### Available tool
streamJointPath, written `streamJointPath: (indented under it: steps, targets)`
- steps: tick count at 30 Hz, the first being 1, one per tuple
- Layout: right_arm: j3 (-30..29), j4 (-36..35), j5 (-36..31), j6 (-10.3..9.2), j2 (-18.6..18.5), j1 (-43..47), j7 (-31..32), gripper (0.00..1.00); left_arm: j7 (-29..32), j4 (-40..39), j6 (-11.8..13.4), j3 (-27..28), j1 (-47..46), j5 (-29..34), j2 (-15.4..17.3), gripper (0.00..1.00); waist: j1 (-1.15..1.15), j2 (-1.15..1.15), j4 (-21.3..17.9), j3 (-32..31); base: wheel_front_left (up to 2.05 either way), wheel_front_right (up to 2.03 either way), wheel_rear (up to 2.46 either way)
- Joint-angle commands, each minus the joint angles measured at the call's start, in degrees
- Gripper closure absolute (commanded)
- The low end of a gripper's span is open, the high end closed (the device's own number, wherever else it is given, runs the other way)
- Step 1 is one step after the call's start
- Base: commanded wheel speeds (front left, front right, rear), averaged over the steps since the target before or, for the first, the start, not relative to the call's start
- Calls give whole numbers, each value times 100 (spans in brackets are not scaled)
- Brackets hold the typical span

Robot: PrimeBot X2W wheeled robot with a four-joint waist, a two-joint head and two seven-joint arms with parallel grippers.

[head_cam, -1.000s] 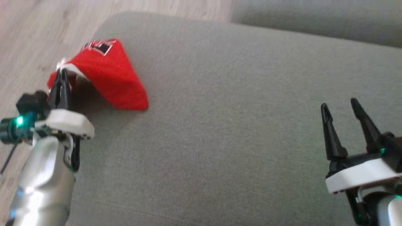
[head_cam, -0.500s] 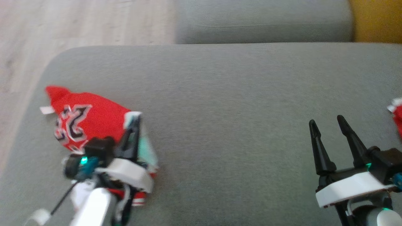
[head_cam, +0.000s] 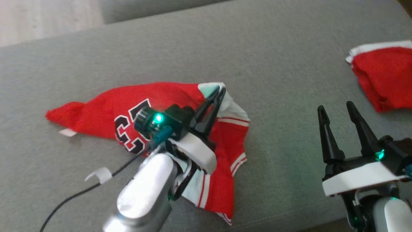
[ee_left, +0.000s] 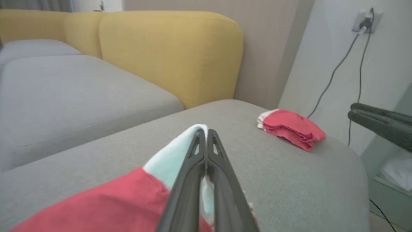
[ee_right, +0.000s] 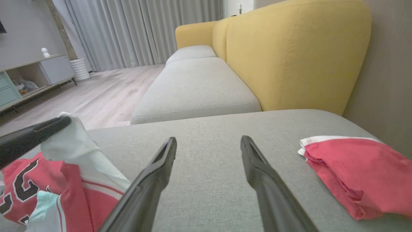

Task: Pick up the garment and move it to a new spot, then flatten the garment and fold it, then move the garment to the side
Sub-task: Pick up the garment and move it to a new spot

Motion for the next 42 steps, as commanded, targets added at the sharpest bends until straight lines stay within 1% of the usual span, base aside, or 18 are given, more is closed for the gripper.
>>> streamJointPath:
  steps: [1,4,5,6,7,11,13,15,17,21,22,26,30,36,42]
  targets:
    - [102,-158,43,-4,-20,-214,-67,0,-78,-65,-6,75,-146,-28,4,100,-2,0,-238,239,0,0,0]
    - [48,-57,56,-4,-14,-226,-126,0,-175,268,-20,-131,-107,-114,-8,100,-2,0,-230,251,0,0,0]
    - [25,-26,57,-4,-12,-224,-140,0,-230,344,-22,-187,-96,-131,-10,70,-2,0,-202,245,0,0,0]
    - [4,4,61,-4,-10,-220,-147,0,-281,416,-11,-239,-83,-138,-11,6,-2,0,-162,232,0,0,0]
    - [-12,30,58,-4,-8,-216,-152,0,-334,470,-14,-295,-65,-152,-13,0,-2,0,-115,214,0,0,0]
    - [-22,126,48,-4,-4,-211,-128,0,-621,512,1,-466,2,-107,-15,0,-2,0,121,96,0,0,0]
    - [-15,142,30,-4,-4,-216,-103,0,-797,436,70,-460,68,-67,10,0,-2,0,254,23,0,0,0]
    - [-9,137,14,-4,-4,-214,-84,0,-956,330,190,-387,167,-36,103,0,-2,0,396,-60,0,0,0]
    - [-8,113,-15,-4,-15,-189,-57,0,-1105,215,341,-243,288,-42,239,0,-2,0,553,-149,0,0,0]
    - [-3,22,-71,-4,-34,-105,53,0,-1290,37,720,204,550,-151,532,0,-2,0,856,-294,0,0,0]
    - [-3,22,-71,-4,-34,-105,53,0,-1290,37,720,204,550,-151,532,0,-2,0,856,-294,0,0,0]
    - [16,-56,-109,-4,-58,-31,146,0,-1408,-54,1048,680,788,-296,810,0,-2,0,1133,-431,0,0,0]
    - [25,-121,-160,-4,-65,78,240,0,-1495,-82,1284,1097,1028,-408,1088,0,-2,0,1366,-563,0,0,0]
    - [-56,-265,-273,-4,-53,365,343,0,-1543,-249,1422,1518,1437,-542,1518,0,-2,0,1567,-754,0,0,0]
    - [-171,-374,-315,-4,-18,685,442,0,-1302,-470,1471,1575,1908,-616,1828,0,-2,0,1525,-924,0,0,0]
